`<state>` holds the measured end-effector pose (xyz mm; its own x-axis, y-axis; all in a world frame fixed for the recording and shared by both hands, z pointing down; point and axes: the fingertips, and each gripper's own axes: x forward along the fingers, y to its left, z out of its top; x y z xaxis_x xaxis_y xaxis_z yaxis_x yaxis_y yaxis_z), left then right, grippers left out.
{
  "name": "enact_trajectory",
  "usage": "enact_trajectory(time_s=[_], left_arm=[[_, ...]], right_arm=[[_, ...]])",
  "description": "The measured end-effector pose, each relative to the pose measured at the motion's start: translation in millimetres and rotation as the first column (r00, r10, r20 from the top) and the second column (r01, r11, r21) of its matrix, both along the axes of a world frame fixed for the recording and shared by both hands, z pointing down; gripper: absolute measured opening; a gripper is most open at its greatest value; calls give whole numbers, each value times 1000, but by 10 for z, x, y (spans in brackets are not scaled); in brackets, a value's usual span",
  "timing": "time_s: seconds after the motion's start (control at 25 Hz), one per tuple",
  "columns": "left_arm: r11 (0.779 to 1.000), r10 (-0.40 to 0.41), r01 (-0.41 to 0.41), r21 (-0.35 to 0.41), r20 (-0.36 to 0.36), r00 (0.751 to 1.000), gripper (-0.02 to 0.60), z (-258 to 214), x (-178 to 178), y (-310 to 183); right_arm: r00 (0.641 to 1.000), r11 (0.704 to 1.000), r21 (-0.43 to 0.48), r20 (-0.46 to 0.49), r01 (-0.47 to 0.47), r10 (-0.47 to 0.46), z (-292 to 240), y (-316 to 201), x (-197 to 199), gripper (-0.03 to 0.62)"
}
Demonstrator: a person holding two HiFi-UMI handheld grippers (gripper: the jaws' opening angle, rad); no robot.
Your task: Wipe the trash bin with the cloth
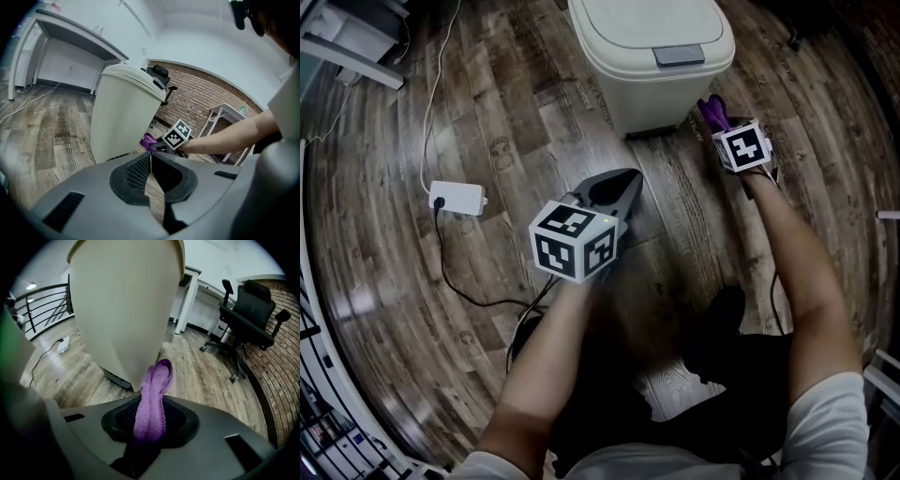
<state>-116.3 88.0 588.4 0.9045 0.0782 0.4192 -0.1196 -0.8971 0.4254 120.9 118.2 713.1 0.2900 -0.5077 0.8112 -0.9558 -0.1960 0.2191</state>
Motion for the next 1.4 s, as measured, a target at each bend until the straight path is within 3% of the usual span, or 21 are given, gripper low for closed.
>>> enact_trajectory(time_s=[0.16, 0.44, 0.68, 0.88, 1.0, 1.16, 1.24, 1.32, 1.4], left_arm=[[1000, -10, 10, -1, 4, 1000, 8, 13, -7, -38], [1000, -18, 18, -7, 0, 1000, 8, 0, -29, -66], [1000, -28, 28, 0, 2, 1000, 8, -23, -122, -107], [999, -35, 35, 3, 4, 999, 8, -58, -177, -120], [999, -46, 46, 14, 8, 999, 8, -70, -227, -155], [997, -72, 72, 19, 7, 997, 8, -108, -291, -210], [997, -75, 75, 19, 8, 997, 8, -111, -302, -216], [997, -77, 77, 17, 8, 997, 8, -110, -299, -222], [997, -80, 80, 14, 6, 997, 8, -111, -284, -223]], right_arm=[[994, 998, -1, 84, 67, -66, 165, -191, -405, 95], [984, 984, 2, 1, 179, -179, 124, -496, -781, 95], [977, 977, -20, 13, 212, -211, 183, -596, -1001, 95], [955, 955, -14, 10, 295, -295, 213, -726, -1342, 94], [920, 920, 9, 18, 392, -393, 197, -903, -1689, 95], [798, 801, 85, 69, 593, -598, 89, -1076, -2374, 95], [743, 750, 124, 106, 649, -661, 54, -1080, -2640, 95], [713, 726, 129, 137, 675, -688, 78, -1040, -2766, 94], [705, 721, 107, 156, 684, -692, 145, -981, -2759, 94]])
